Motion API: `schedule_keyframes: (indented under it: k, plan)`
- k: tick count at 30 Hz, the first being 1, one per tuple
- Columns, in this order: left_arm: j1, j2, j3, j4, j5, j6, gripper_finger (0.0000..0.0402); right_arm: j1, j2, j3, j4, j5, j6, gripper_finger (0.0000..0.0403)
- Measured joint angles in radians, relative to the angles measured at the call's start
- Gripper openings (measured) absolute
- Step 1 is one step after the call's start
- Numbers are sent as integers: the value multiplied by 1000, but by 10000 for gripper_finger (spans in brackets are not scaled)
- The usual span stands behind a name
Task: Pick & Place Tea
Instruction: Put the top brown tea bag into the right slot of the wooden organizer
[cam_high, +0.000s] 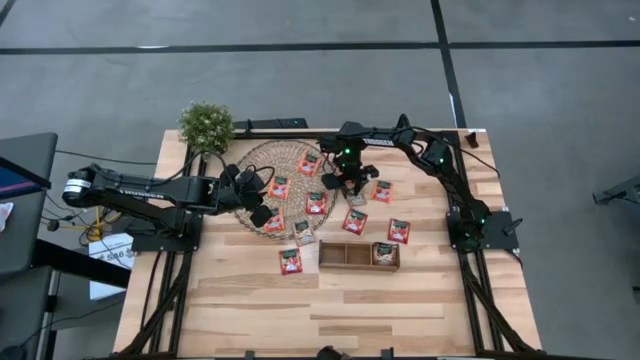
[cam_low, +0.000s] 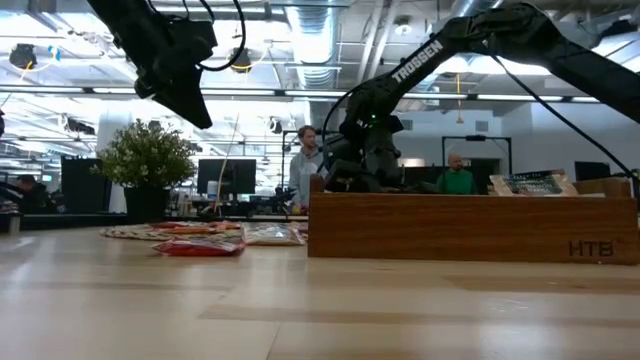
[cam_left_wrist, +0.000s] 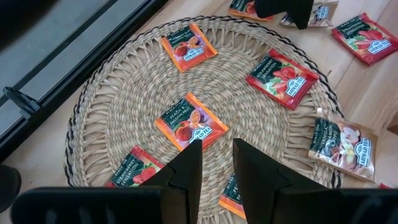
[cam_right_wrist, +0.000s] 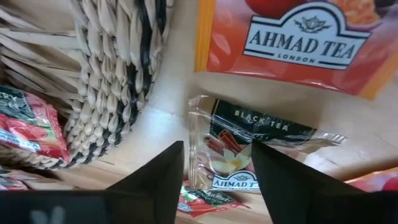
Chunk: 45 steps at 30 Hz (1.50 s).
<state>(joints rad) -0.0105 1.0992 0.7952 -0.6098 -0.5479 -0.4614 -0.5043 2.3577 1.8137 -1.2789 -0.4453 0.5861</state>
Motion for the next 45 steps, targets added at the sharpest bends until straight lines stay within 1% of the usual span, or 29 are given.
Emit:
schedule_keyframes:
  k: [6, 10, 22, 26, 33, 37, 42, 45]
  plan:
    - [0, 0, 0, 0, 0, 0, 82, 0, 0, 0, 4, 4, -10, 118]
    - [0, 0, 0, 0, 0, -1, 82, 0, 0, 0, 6, 4, -18, 88]
    - [0, 0, 0, 0, 0, -2, 82, 1, -5, -1, -12, 9, -52, 30]
    - [0, 0, 0, 1, 1, -2, 82, 6, -23, -3, -25, 52, -71, 4]
    - [0, 0, 0, 29, 22, -2, 82, 13, -58, -3, -40, 92, -77, 1]
    - [0, 0, 0, 39, 42, -2, 82, 22, -74, -3, -63, 97, -92, 1]
    - [0, 0, 0, 38, 56, -2, 82, 45, -120, -3, -92, 163, -100, 0]
    - [0, 0, 0, 39, 57, -5, 82, 69, -169, -3, -116, 229, -99, 0]
